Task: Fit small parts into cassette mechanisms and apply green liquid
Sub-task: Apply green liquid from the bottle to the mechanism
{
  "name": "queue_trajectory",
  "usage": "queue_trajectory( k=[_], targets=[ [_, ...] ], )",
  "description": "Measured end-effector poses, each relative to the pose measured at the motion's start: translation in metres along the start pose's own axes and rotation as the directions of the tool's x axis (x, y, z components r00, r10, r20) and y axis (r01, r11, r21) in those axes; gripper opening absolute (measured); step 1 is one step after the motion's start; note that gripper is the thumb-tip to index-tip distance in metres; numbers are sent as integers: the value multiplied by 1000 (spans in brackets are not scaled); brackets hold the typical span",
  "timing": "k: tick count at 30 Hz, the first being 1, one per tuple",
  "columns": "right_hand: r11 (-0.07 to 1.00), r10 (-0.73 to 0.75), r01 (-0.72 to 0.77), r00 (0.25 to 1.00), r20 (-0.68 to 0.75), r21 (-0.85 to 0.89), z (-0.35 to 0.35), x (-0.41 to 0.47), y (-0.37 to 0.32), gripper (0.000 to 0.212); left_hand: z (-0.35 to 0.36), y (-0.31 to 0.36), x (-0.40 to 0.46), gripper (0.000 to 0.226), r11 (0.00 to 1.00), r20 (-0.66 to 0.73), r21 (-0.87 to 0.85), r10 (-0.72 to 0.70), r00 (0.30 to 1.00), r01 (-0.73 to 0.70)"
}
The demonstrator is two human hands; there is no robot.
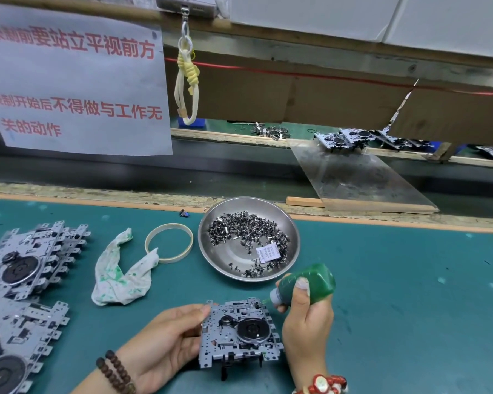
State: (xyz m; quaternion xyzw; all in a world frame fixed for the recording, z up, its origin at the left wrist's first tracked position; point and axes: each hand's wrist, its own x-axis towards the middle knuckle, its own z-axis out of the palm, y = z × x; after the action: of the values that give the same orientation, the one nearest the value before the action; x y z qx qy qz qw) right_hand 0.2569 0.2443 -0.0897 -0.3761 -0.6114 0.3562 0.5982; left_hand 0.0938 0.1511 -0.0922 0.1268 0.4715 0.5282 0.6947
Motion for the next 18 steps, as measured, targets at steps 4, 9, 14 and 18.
queue_trajectory(
  k=[4,9,14,18],
  targets=[
    [1000,10,-10,1000,2,-9,0,0,1,35,1,0,-1,35,1000,9,-8,0,1000,0],
    [1000,0,0,1000,-23,-20,0,1,2,31,3,0,-1,35,1000,-7,-6,14,1000,-14],
    [999,17,-19,999,-45,-39,-1,1,5,37,4,1,-1,32,1000,-17,-8,11,1000,-11],
    [998,65,-67,994,-83,-10,-1,2,5,49,4,1,-1,30,1000,-25,-6,7,1000,-7]
  ],
)
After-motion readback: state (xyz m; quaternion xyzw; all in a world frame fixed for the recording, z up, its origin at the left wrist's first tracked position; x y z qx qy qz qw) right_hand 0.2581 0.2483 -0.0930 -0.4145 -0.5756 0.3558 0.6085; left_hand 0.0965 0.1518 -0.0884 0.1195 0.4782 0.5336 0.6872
